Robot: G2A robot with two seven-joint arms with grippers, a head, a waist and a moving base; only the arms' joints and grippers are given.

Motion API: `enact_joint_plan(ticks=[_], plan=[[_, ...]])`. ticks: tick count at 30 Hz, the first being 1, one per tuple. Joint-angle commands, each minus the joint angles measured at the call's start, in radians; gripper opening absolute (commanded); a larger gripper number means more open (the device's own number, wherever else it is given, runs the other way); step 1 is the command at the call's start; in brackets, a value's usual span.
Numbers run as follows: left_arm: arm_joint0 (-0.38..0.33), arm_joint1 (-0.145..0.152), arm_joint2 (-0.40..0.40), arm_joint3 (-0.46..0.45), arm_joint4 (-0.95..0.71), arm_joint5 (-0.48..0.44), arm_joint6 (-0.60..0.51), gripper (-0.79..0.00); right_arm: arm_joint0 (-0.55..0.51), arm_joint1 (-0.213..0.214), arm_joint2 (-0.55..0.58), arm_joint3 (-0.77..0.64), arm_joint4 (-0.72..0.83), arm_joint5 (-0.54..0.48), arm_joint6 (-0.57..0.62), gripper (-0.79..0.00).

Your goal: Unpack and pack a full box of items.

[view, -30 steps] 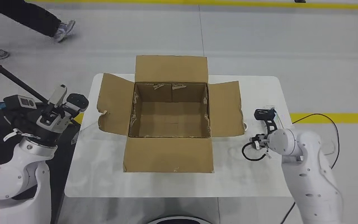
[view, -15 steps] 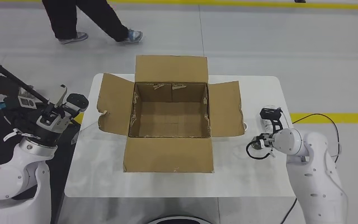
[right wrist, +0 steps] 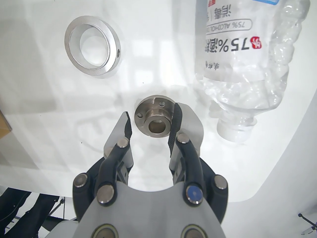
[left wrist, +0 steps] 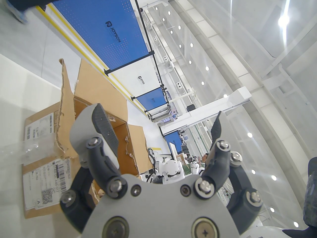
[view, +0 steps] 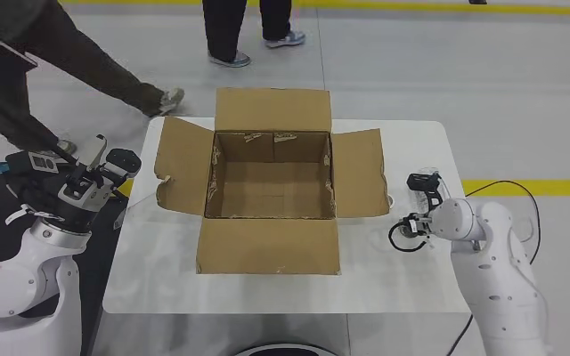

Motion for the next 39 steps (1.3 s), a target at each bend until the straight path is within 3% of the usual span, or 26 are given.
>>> enact_joint_plan(ticks=[1,19,23,27,28,33,39], plan=[[0.0,0.0,0.0,0.0,0.0,0.0,0.0,0.0,0.0,0.0,-0.001,-0.001,0.007,-0.002,-0.002,-0.397],[0.0,0.0,0.0,0.0,0.0,0.0,0.0,0.0,0.0,0.003,-0.015,0.013,-0.003,0.023,-0.023,-0.406],[0.0,0.0,0.0,0.0,0.0,0.0,0.0,0.0,0.004,0.003,-0.023,0.022,-0.005,0.024,-0.022,-0.44],[0.0,0.0,0.0,0.0,0.0,0.0,0.0,0.0,0.009,0.003,-0.028,0.034,-0.006,0.022,-0.023,-0.523],[0.0,0.0,0.0,0.0,0.0,0.0,0.0,0.0,0.01,0.003,-0.028,0.035,-0.004,0.023,-0.023,-0.594],[0.0,0.0,0.0,0.0,0.0,0.0,0.0,0.0,0.005,0.004,-0.022,0.014,-0.004,0.028,-0.031,-0.773],[0.0,0.0,0.0,0.0,0.0,0.0,0.0,0.0,-0.023,0.012,0.021,-0.1,0.011,0.023,-0.045,-0.785]])
